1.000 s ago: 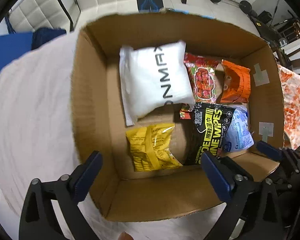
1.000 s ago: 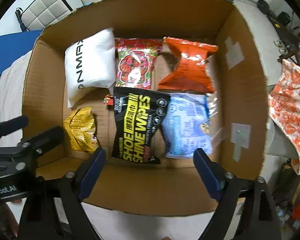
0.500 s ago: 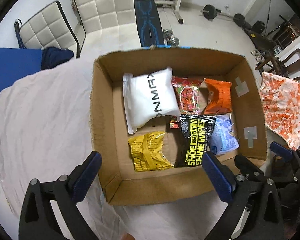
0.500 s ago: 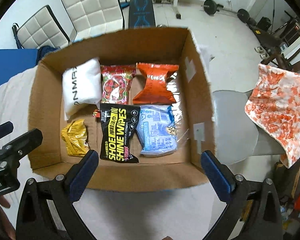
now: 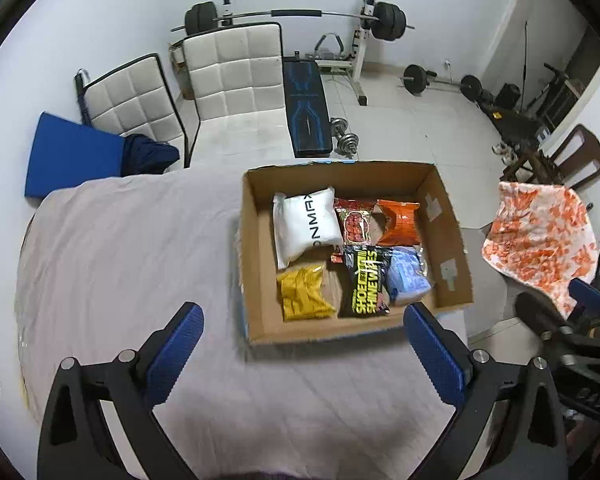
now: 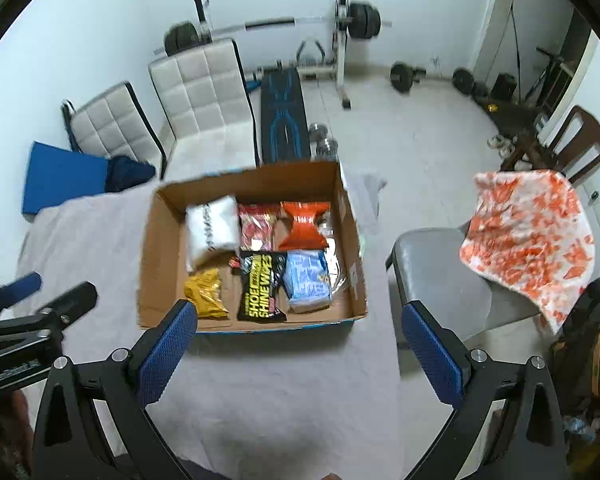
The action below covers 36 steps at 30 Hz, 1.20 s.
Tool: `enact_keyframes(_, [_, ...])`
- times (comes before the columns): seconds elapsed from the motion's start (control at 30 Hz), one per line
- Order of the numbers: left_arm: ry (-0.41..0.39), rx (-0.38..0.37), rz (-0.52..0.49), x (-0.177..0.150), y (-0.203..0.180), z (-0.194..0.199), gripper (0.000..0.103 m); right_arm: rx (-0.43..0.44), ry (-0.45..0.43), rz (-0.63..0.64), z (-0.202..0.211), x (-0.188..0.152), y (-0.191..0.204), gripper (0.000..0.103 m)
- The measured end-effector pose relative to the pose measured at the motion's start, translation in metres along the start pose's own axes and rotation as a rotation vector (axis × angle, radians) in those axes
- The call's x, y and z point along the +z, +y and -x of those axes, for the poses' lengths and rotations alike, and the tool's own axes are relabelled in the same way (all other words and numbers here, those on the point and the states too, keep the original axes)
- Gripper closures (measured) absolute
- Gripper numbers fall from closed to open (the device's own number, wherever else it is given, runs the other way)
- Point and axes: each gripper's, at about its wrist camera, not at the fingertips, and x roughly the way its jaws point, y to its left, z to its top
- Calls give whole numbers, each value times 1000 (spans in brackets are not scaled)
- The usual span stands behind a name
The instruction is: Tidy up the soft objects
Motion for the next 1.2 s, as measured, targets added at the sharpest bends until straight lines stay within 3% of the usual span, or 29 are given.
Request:
enact_keyframes(0.2, [-77, -18, 30, -17, 6, 62, 0, -29, -100, 3, 81, -7, 1, 0])
enact_keyframes(0.5, [-172, -7, 24, -31, 8, 121, 0, -16, -144, -12, 148, -27, 6, 0])
enact_keyframes(0.6, [-209, 36, 12, -35, 7, 135, 0, -27, -167, -13, 167, -37, 8, 0])
enact_keyframes(0.87, [-239, 53, 18, -45, 12, 153, 0, -29, -200, -26, 198, -49, 6, 0])
enact_keyframes(1.2, [-261, 40, 5, -55, 9, 165, 0, -23, -213, -6, 206, -52, 16, 0])
